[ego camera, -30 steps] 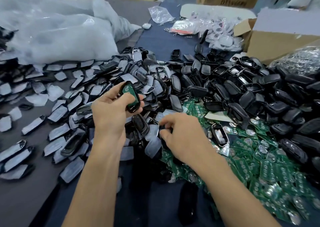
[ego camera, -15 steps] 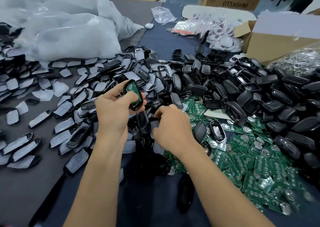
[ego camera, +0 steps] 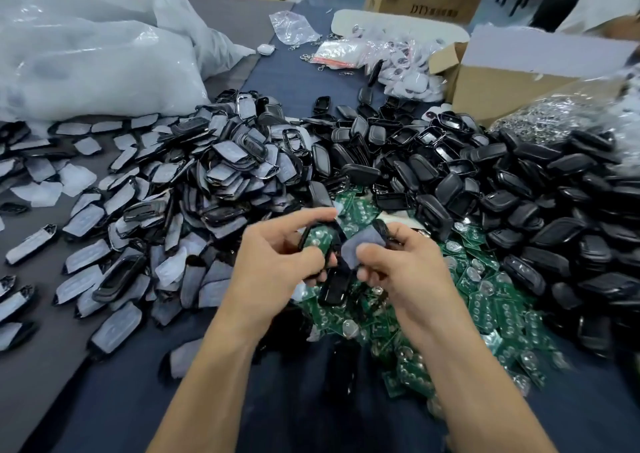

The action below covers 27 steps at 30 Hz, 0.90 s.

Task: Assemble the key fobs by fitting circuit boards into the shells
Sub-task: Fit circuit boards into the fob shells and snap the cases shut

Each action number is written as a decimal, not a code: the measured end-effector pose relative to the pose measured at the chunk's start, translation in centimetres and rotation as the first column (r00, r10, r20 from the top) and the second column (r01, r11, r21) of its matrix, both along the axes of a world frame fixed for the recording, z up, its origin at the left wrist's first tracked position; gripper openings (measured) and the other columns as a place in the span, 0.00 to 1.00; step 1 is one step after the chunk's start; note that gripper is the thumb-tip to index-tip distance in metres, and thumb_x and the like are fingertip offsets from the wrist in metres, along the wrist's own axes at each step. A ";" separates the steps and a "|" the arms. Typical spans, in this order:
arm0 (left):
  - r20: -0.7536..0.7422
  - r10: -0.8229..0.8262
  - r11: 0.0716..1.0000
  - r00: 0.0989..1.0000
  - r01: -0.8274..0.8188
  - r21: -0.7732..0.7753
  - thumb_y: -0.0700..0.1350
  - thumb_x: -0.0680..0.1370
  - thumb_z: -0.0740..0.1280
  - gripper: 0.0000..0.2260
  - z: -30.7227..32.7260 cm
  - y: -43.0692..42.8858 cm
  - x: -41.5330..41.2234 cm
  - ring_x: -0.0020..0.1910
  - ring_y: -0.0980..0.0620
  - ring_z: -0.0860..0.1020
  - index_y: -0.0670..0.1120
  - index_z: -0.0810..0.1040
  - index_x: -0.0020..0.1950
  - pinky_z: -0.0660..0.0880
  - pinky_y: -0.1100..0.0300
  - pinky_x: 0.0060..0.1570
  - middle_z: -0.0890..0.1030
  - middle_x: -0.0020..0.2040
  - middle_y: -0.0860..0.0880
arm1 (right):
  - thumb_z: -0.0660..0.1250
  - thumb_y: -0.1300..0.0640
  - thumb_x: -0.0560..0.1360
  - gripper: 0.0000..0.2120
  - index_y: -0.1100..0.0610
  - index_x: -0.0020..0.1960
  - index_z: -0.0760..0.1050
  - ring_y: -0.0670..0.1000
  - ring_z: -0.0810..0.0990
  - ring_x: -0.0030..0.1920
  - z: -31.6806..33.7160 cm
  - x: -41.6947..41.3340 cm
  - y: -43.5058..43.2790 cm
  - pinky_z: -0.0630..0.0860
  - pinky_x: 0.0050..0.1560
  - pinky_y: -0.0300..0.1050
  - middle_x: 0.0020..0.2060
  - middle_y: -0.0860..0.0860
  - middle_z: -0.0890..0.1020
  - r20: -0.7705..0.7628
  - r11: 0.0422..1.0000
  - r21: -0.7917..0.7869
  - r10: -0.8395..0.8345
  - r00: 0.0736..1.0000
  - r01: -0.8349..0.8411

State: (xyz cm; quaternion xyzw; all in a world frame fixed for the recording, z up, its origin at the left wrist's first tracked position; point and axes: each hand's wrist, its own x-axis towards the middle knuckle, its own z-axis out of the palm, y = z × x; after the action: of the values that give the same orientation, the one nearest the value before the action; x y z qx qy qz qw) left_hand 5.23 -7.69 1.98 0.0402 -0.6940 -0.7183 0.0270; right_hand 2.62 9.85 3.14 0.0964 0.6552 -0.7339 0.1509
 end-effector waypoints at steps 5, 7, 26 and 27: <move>-0.012 -0.245 0.931 0.970 0.231 -0.282 0.42 0.68 0.68 0.25 0.1 0.9 0.6 0.38 0.42 0.84 0.64 0.85 0.60 0.84 0.47 0.41 0.88 0.41 0.51 | 0.70 0.73 0.74 0.06 0.64 0.48 0.79 0.48 0.78 0.28 0.3 0.2 1.4 0.75 0.27 0.36 0.34 0.55 0.84 0.145 0.978 -0.203 -0.018 0.989 0.047; -0.045 -0.235 0.926 0.971 0.209 -0.315 0.42 0.68 0.68 0.25 0.1 1.3 0.7 0.33 0.49 0.80 0.65 0.85 0.60 0.82 0.57 0.40 0.85 0.36 0.52 | 0.70 0.73 0.73 0.08 0.64 0.50 0.79 0.47 0.79 0.27 0.4 0.2 1.7 0.76 0.26 0.36 0.36 0.56 0.84 0.222 0.945 -0.321 0.005 0.975 0.068; 0.470 -0.162 0.741 0.868 -0.207 0.638 0.35 0.80 0.63 0.20 1.2 5.4 0.9 0.28 0.56 0.81 0.40 0.86 0.31 0.78 0.68 0.26 0.85 0.36 0.45 | 0.74 0.66 0.74 0.07 0.59 0.50 0.81 0.50 0.73 0.33 0.8 2.2 3.1 0.69 0.38 0.44 0.32 0.52 0.80 0.049 0.980 -0.172 -0.096 0.994 0.103; 0.477 -0.168 0.731 0.862 -0.215 0.647 0.35 0.80 0.63 0.20 1.3 5.5 0.9 0.28 0.56 0.81 0.40 0.86 0.31 0.78 0.68 0.26 0.85 0.36 0.44 | 0.74 0.67 0.74 0.06 0.58 0.48 0.81 0.49 0.74 0.33 0.8 2.2 3.1 0.69 0.38 0.44 0.32 0.51 0.81 0.046 0.975 -0.181 -0.120 0.992 0.126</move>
State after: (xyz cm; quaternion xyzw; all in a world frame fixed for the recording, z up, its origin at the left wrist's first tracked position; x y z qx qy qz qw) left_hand 6.08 -2.18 3.23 0.2431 -0.3630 -0.8846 -0.1629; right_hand 4.85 12.95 3.95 0.1354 0.5749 -0.7972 0.1250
